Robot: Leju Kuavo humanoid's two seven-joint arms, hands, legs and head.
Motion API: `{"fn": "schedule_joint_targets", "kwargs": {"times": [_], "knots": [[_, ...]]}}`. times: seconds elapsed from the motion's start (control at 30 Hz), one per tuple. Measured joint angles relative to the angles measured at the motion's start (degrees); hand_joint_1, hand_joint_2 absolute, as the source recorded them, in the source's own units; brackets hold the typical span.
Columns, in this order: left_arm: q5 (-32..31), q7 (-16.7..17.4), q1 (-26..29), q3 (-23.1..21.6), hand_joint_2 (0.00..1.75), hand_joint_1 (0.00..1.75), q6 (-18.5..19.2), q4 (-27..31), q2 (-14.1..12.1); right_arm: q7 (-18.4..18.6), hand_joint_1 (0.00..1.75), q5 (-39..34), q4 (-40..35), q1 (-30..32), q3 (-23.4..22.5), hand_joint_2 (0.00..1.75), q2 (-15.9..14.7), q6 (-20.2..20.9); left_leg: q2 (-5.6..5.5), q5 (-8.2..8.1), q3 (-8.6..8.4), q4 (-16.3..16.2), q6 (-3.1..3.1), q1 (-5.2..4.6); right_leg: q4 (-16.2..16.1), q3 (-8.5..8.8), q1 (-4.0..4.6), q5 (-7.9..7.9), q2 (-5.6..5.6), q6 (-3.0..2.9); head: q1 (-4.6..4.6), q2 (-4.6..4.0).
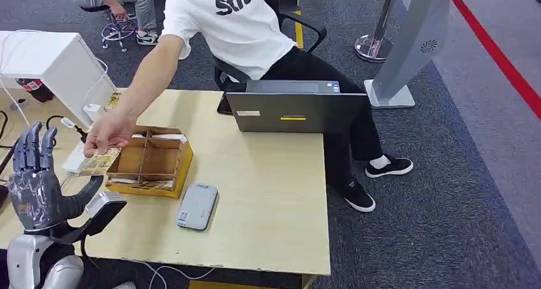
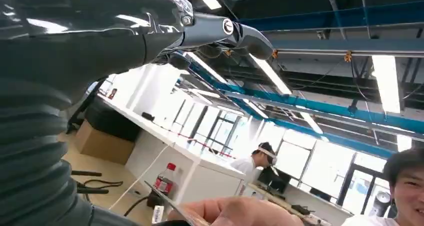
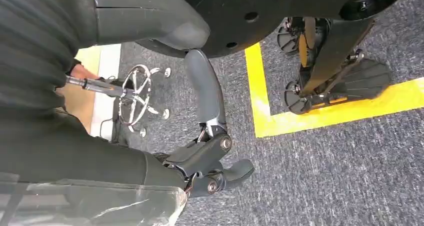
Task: Pass the card to the sensor for recognition and then transmit it.
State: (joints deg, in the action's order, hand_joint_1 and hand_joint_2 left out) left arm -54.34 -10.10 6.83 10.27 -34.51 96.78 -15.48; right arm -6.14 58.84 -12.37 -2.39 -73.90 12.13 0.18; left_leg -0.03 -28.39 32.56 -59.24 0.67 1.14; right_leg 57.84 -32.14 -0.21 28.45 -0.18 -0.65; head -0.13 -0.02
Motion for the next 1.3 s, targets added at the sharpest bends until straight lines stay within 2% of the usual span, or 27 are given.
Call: {"fn": "schedule_joint_targets", "kwargs": {"times": [0.37, 0.4, 0.93, 1.3], "knots": [[1.0, -0.2, 0.0, 0.0, 1.75, 0.00, -1.4, 0.0, 0.1, 0.0, 0.00, 0.0, 0.0, 0.1, 0.0, 1.75, 0.0, 0.0, 0.00, 0.00, 0.00, 0.0, 0.00, 0.00, 0.0, 0.00, 0.00, 0.00, 0.00, 0.00, 0.00, 0.00], [1.0, -0.2, 0.0, 0.0, 1.75, 1.75, -1.4, 0.0, 0.2, 0.1, 0.00, 0.0, 0.0, 0.1, 0.0, 1.75, 0.0, 0.0, 0.00, 0.00, 0.00, 0.0, 0.00, 0.00, 0.0, 0.00, 0.00, 0.00, 0.00, 0.00, 0.00, 0.00], [2.4, -1.1, 0.1, 0.0, 1.75, 1.75, -2.2, 0.0, 0.2, 0.0, 0.00, 0.2, 0.0, 0.1, 0.0, 1.75, 0.0, -0.1, 0.00, 0.00, 0.01, 0.0, 0.00, 0.00, 0.0, 0.00, 0.00, 0.00, 0.00, 0.00, -0.02, 0.00], [1.5, -2.1, 1.0, -1.0, 1.75, 1.75, -2.2, 0.0, 1.6, -0.1, 0.00, 0.2, 0.0, 0.2, 0.0, 1.75, 0.0, -0.2, 0.00, 0.00, 0.01, 0.0, 0.00, -0.01, 0.0, -0.01, 0.00, 0.00, 0.00, 0.00, -0.02, 0.00]]}}
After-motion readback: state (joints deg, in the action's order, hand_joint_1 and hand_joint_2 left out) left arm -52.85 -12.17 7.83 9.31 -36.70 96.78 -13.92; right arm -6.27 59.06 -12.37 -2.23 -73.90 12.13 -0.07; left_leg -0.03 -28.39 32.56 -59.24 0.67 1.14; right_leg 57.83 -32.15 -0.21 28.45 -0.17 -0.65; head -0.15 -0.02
